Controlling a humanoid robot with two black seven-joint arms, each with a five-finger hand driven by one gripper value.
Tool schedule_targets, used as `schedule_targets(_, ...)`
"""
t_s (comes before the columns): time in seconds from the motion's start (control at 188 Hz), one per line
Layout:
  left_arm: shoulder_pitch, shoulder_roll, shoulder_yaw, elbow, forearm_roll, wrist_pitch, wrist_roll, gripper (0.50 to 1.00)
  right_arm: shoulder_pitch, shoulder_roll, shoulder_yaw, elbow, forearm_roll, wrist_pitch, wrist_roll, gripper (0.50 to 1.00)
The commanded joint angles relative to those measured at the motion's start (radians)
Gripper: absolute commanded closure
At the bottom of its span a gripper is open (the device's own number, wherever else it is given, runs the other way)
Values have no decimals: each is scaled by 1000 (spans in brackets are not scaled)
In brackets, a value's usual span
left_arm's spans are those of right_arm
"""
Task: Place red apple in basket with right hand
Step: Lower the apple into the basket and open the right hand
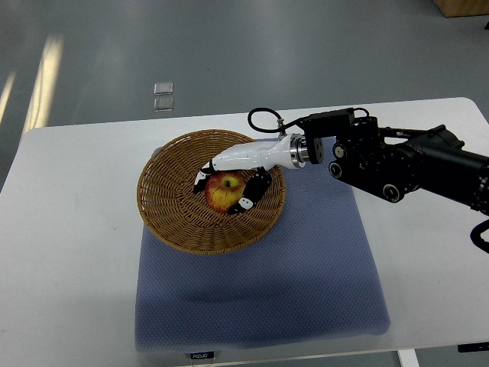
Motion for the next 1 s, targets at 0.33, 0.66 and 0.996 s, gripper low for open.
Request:
schedule_targets(0.33, 3, 0, 0, 1, 0, 0, 0, 500, -13, 8, 2, 0, 0, -1, 0, 683)
schedule_targets(0.66, 3, 0, 0, 3, 0, 0, 0, 500, 16, -17, 19, 0, 23, 2, 3, 589)
schedule_targets(0.996, 3, 0, 0, 3, 0, 0, 0, 500, -79, -38, 212, 0, 347, 1, 8, 587)
